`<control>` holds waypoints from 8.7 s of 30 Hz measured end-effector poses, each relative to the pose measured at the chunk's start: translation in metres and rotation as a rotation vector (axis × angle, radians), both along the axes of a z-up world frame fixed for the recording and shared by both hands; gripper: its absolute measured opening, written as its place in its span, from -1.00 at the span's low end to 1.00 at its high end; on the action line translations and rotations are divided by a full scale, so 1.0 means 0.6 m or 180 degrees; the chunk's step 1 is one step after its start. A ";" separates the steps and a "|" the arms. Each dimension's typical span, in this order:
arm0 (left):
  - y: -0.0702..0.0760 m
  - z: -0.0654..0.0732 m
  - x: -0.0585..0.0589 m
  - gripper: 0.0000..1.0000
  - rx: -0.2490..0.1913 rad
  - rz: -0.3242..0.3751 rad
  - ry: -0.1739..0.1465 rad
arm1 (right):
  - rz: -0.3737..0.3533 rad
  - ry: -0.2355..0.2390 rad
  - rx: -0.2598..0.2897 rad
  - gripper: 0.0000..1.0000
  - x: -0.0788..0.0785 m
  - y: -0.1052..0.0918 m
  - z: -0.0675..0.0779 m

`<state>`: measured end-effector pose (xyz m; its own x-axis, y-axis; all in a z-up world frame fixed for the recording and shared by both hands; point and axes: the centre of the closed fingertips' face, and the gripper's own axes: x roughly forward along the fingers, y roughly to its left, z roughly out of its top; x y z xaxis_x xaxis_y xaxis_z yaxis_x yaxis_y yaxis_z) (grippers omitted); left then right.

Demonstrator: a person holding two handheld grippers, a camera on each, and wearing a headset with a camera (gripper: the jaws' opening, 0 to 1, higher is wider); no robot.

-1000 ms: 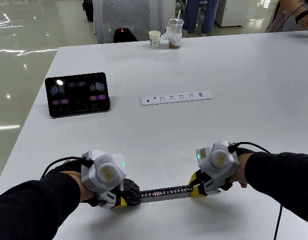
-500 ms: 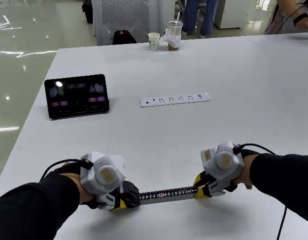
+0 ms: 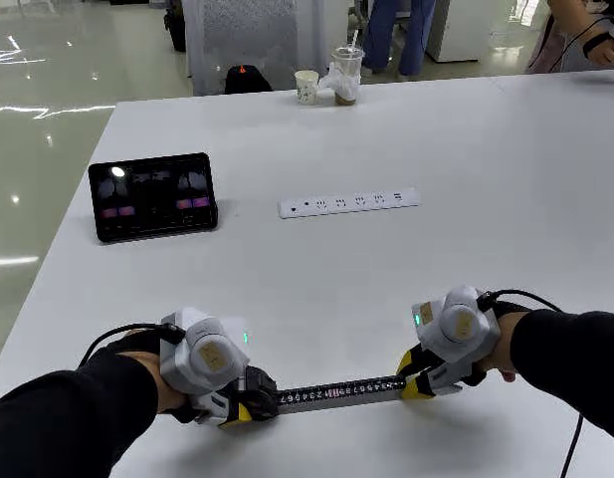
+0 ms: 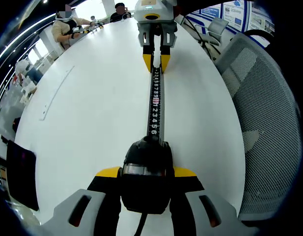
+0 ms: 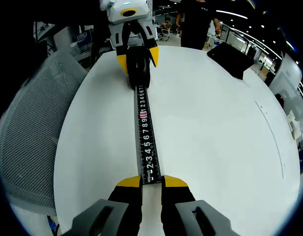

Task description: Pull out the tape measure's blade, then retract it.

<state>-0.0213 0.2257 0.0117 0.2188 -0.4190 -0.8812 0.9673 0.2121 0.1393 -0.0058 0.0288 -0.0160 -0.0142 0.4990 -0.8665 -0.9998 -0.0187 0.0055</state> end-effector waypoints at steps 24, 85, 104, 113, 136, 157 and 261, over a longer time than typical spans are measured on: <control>0.001 -0.001 0.000 -0.36 0.0012 -0.0002 -0.0002 | -0.0044 0.0011 -0.0063 -0.78 0.005 -0.033 0.000; 0.000 -0.001 0.001 -0.34 0.0009 -0.0001 -0.0016 | -0.0175 -0.0003 -0.0307 -0.76 0.014 -0.095 0.001; 0.006 0.010 0.001 -0.36 0.0013 0.0010 -0.0037 | -0.0158 -0.0024 -0.0461 -0.75 0.014 -0.095 0.000; 0.013 0.033 0.001 -0.32 0.0022 0.0003 -0.0069 | -0.0016 -0.0135 -0.0504 -0.74 0.012 -0.097 0.001; 0.060 0.069 0.014 -0.06 -0.0277 0.0739 0.0017 | -0.0205 -0.0252 -0.0322 -0.60 0.012 -0.079 0.033; 0.112 0.096 0.007 0.45 -0.1226 0.1856 -0.0165 | -0.1572 -0.0266 0.0518 -0.25 0.011 -0.089 0.081; 0.187 0.099 -0.122 0.97 -0.1359 0.2436 -0.0328 | -0.2054 -0.0319 0.0628 0.98 -0.118 -0.218 0.090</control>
<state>-0.0946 0.3378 0.0714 0.6441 -0.4140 -0.6432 0.5255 0.8505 -0.0212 -0.0764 -0.1018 0.0382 0.4150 0.5295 -0.7399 -0.8067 0.5903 -0.0300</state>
